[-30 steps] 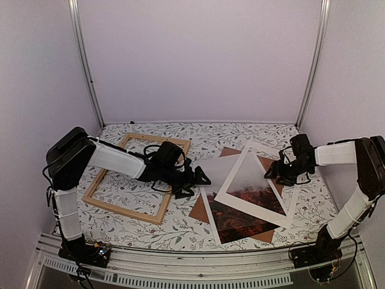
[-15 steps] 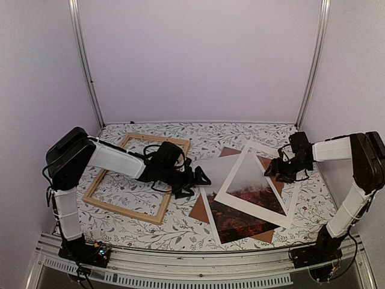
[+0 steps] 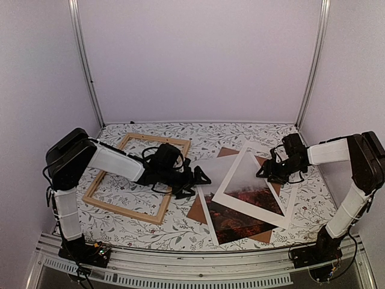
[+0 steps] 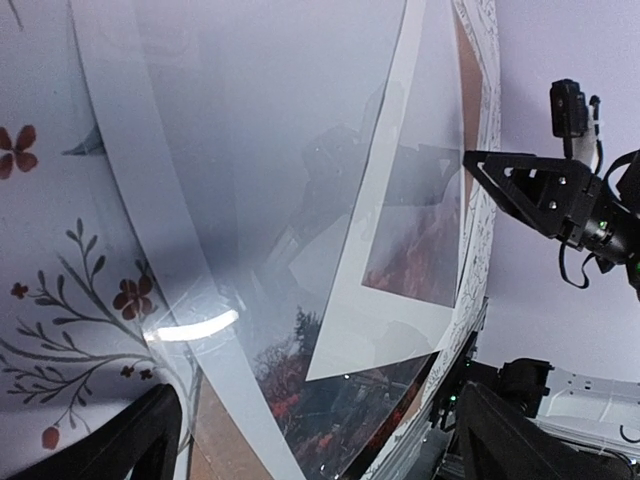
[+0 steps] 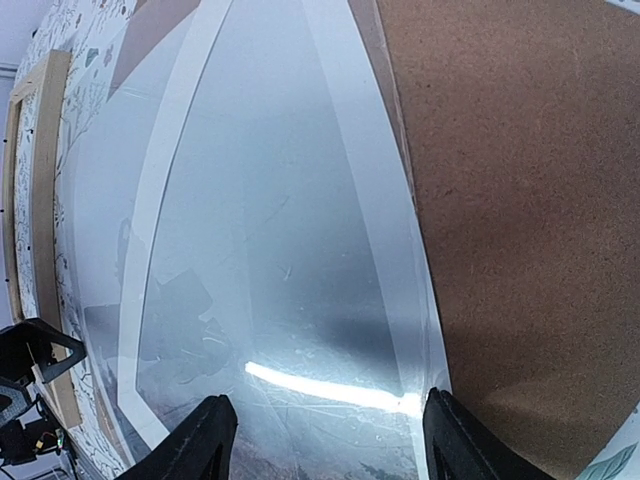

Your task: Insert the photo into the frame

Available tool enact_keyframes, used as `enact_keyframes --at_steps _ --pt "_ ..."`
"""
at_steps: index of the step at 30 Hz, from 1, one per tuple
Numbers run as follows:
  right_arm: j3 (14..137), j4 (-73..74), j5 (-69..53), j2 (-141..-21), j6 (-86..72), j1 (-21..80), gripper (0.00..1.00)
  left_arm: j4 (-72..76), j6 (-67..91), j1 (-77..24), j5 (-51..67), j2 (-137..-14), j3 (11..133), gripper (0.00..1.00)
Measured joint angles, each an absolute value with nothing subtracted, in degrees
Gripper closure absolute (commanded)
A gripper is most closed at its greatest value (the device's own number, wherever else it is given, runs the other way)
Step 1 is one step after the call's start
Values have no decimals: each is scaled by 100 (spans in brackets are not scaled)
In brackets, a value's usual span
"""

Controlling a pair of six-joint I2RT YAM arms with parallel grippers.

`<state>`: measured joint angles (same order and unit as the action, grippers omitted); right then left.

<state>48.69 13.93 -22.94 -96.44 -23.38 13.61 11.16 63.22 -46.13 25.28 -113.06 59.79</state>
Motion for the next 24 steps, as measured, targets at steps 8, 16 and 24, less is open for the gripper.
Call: enact_keyframes --at_steps 8,16,24 --pt "4661 1028 -2434 -9572 -2596 1428 32 1487 6523 -4613 2521 -11271 5763 2" --pt "4480 740 -2801 -9572 -2836 1726 32 1662 6716 -4624 2480 -11220 5640 1" --pt "4456 701 -2825 -9564 -2871 1723 32 908 6451 -4665 2126 -11019 5769 0"
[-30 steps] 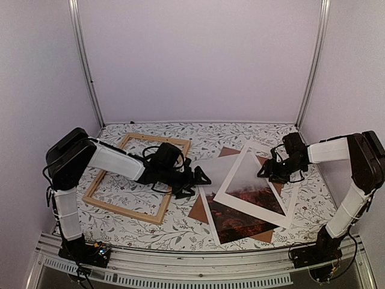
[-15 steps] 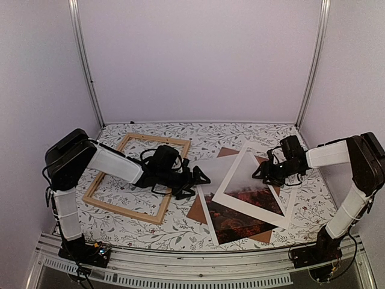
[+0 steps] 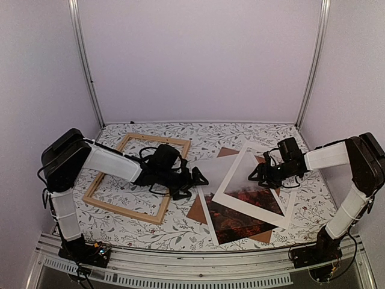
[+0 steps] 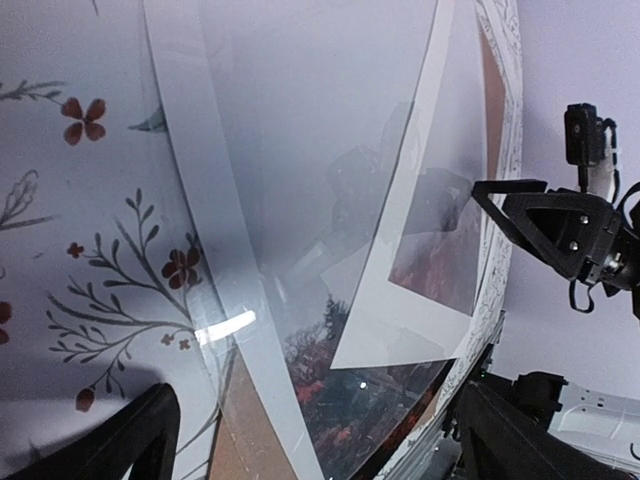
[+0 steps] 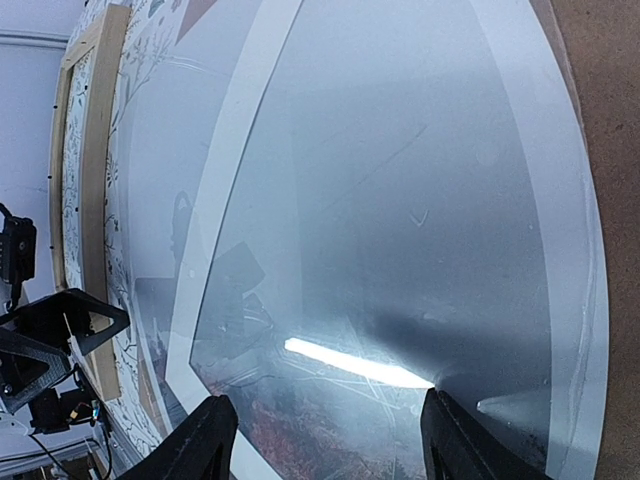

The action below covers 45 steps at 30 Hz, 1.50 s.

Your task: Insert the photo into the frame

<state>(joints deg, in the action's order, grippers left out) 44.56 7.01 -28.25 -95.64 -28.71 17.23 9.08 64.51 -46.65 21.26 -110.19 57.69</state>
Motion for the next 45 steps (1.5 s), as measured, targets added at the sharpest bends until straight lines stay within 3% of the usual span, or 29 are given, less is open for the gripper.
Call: enact_keyframes --at_steps 16,45 --pt "4582 1758 -2010 -9212 -2392 1269 31 -36 5719 -4672 1815 -11089 6250 0" --pt "4335 1173 -2462 -9220 -2681 1638 32 803 6038 -4768 1890 -11155 5981 0"
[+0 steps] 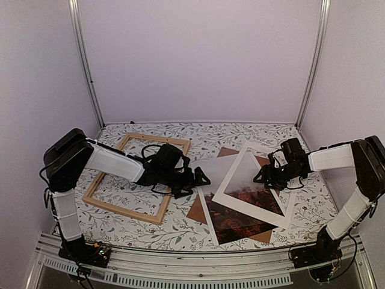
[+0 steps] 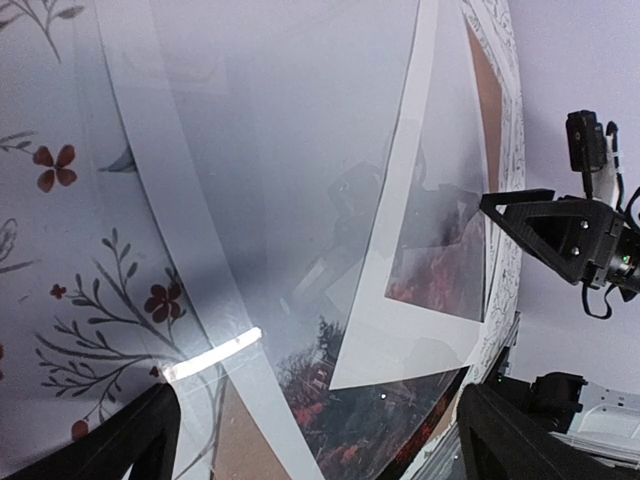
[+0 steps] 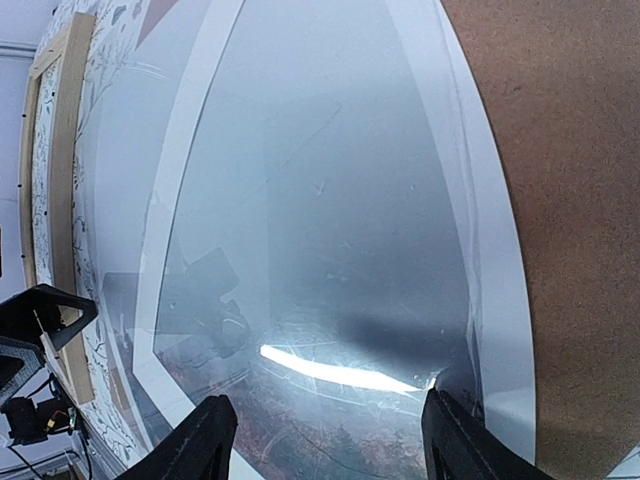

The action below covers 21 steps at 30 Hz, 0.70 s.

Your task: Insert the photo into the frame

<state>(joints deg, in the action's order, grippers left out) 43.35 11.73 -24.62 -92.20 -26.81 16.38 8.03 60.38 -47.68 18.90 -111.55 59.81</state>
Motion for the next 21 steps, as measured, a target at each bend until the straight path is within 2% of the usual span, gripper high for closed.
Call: enact_keyframes --at_steps 8,13,21 --pt "4241 969 -2545 -9220 -2727 1656 32 364 5955 -4770 1761 -11069 6073 0" --pt "4248 965 -2495 -9220 -2720 1656 32 -403 5758 -4775 1719 -11225 6578 0" --pt "4530 1553 -2093 -9220 -2556 1588 31 -886 5736 -4790 1833 -11441 7028 0"
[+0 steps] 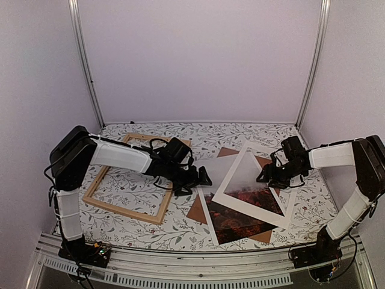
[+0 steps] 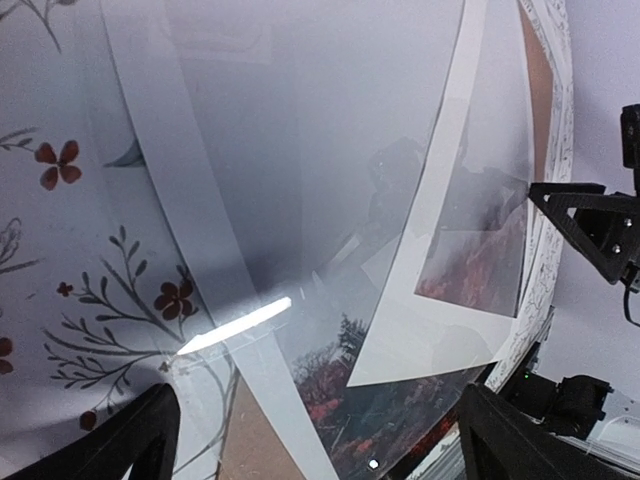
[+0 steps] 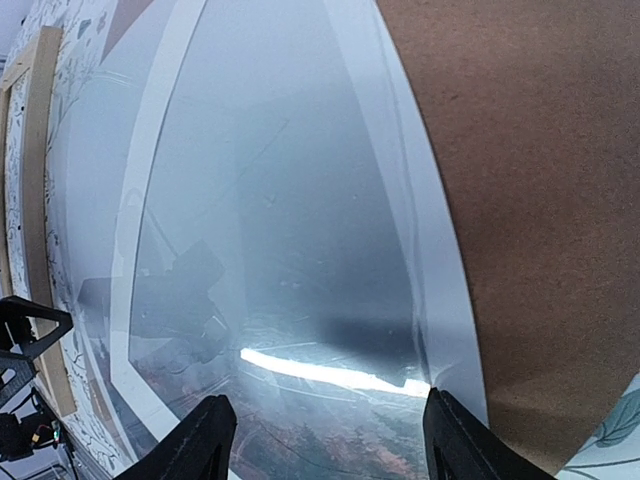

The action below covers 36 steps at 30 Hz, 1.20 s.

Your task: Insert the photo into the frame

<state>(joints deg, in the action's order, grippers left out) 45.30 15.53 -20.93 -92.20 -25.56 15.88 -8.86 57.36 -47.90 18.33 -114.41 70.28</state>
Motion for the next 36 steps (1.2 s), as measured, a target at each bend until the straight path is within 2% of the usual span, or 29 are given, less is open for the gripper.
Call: enact_keyframes --at_steps 14,27,36 --pt "4508 1769 -2016 -9166 -2287 1417 31 -1334 5940 -4812 2536 -11799 7570 0" --pt "4351 1577 -2038 -9070 -2261 1367 31 -1162 6154 -4781 2617 -11631 7275 0" --pt "4429 1988 -1955 -9008 -2062 1079 31 -1177 6130 -4744 2635 -11574 7196 0"
